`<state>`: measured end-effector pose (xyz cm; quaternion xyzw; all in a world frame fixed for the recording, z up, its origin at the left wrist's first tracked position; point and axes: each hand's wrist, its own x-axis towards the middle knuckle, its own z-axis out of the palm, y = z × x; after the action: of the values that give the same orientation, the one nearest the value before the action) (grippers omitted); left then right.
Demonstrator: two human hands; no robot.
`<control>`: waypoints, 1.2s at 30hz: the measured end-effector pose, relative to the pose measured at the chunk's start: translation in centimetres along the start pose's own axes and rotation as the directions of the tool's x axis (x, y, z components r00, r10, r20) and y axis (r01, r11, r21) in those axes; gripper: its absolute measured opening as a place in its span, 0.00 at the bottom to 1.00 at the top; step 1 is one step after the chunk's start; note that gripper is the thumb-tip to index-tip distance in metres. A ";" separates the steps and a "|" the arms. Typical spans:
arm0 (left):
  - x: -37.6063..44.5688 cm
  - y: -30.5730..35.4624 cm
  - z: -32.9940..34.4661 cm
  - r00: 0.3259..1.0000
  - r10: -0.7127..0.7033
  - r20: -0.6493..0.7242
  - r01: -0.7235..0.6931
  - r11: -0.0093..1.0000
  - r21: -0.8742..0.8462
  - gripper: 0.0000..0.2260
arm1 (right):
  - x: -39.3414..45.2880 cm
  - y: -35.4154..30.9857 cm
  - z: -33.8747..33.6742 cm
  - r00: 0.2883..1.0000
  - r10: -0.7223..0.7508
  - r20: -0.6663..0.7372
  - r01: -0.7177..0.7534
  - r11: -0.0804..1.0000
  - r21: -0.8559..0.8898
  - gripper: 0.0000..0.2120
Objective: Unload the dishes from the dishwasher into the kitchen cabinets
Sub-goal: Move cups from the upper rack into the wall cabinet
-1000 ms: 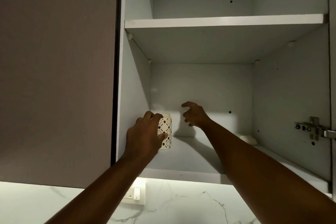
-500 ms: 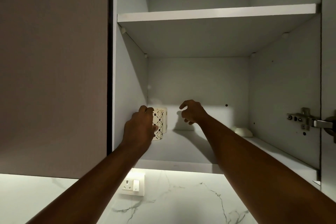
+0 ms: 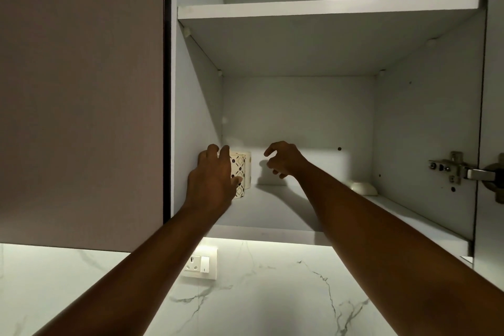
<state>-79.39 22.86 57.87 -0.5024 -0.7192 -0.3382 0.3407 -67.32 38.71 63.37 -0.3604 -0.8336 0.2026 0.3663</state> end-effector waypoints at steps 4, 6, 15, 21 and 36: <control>0.0 0.2 -0.1 0.999 -0.035 -0.035 0.033 0.998 -0.052 0.32 | -0.5 -0.2 0.3 0.998 -0.065 -0.028 0.061 0.993 -0.103 0.13; 0.0 0.2 -0.2 0.999 -0.034 -0.033 0.032 0.998 -0.049 0.31 | -1.2 -0.3 0.4 0.993 -0.116 -0.035 0.104 0.965 -0.242 0.16; -1.5 0.2 -1.7 0.999 0.040 -0.032 -0.045 0.983 -0.176 0.30 | -7.4 -0.6 -1.0 0.959 -0.212 -0.187 0.180 0.968 -0.175 0.15; -5.0 2.4 -3.3 0.997 0.052 -0.058 -0.060 0.988 -0.140 0.31 | -12.0 1.8 -2.3 0.932 -0.292 -0.214 0.210 0.918 -0.337 0.14; -19.2 3.4 -8.8 0.993 0.068 0.101 -0.088 0.973 0.213 0.31 | -25.8 5.4 -1.1 0.691 -0.649 -0.318 0.529 0.754 -0.389 0.13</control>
<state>-69.79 7.03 47.16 -0.5052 -0.7465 -0.2203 0.3728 -51.84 22.95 48.88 -0.1524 -0.8206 -0.1266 0.5361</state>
